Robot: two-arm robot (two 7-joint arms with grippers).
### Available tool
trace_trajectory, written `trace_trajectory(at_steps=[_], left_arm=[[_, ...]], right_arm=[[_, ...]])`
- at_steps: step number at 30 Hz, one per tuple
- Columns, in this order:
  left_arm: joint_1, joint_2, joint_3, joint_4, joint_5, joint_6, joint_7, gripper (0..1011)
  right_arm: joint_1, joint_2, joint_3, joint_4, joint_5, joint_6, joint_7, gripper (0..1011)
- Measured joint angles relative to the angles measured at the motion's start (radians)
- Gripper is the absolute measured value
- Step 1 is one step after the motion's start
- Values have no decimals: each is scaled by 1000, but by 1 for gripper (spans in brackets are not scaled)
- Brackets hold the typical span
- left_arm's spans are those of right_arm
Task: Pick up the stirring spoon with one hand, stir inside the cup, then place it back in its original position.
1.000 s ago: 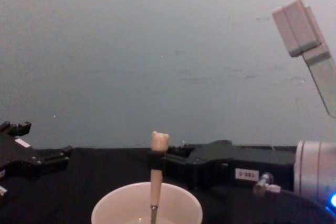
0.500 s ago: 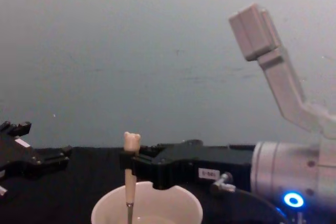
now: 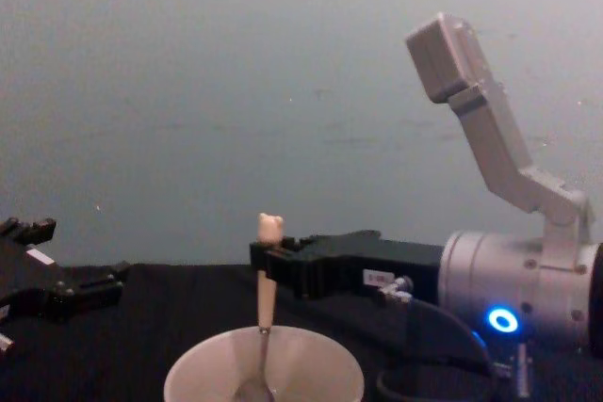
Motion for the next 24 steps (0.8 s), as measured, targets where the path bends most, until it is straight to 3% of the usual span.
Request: trace_trajectory(at_steps=[8, 15, 24], left_arm=[[0, 0, 0, 0, 0, 0, 0, 1001], [0, 0, 0, 0, 0, 0, 0, 1001], [0, 0, 0, 0, 0, 0, 0, 1001]], right_arm=[[-37, 50, 32, -43, 13, 14, 29, 213], [-90, 111, 73, -128, 69, 37, 49, 211], [-122, 170, 83, -194, 112, 45, 72, 211]])
